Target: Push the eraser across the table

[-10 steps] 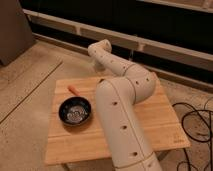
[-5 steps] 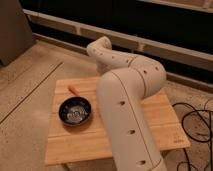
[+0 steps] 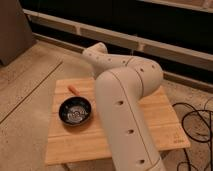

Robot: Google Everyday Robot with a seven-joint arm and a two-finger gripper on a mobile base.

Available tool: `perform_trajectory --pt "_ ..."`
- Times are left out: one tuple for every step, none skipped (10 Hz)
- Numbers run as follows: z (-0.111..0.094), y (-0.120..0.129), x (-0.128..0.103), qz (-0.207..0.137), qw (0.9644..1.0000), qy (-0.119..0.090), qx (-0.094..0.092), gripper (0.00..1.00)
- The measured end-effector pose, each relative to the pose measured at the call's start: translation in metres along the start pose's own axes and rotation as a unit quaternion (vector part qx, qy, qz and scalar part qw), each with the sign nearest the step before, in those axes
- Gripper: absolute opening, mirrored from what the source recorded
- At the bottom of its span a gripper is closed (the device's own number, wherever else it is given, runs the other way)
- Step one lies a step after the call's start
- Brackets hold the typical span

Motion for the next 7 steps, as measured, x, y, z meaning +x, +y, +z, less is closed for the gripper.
perform_trajectory --pt "0.010 -0.002 -0.003 0.002 0.9999 0.016 0.005 0.03" --pt "0.018 -0.005 -0.006 0.004 0.9996 0.025 0.013 0.03" --pt "0.031 -0.011 -0.009 0.006 0.9986 0.045 0.026 0.03" --pt "0.038 -0.013 -0.011 0.004 0.9978 0.056 0.036 0.03" --pt "0.044 -0.012 -0.014 0.002 0.9969 0.064 0.045 0.03" --pt "0.051 -0.007 -0.021 -0.006 0.9962 0.067 0.055 0.03" --pt "0.053 -0.002 -0.027 -0.012 0.9965 0.060 0.057 0.03"
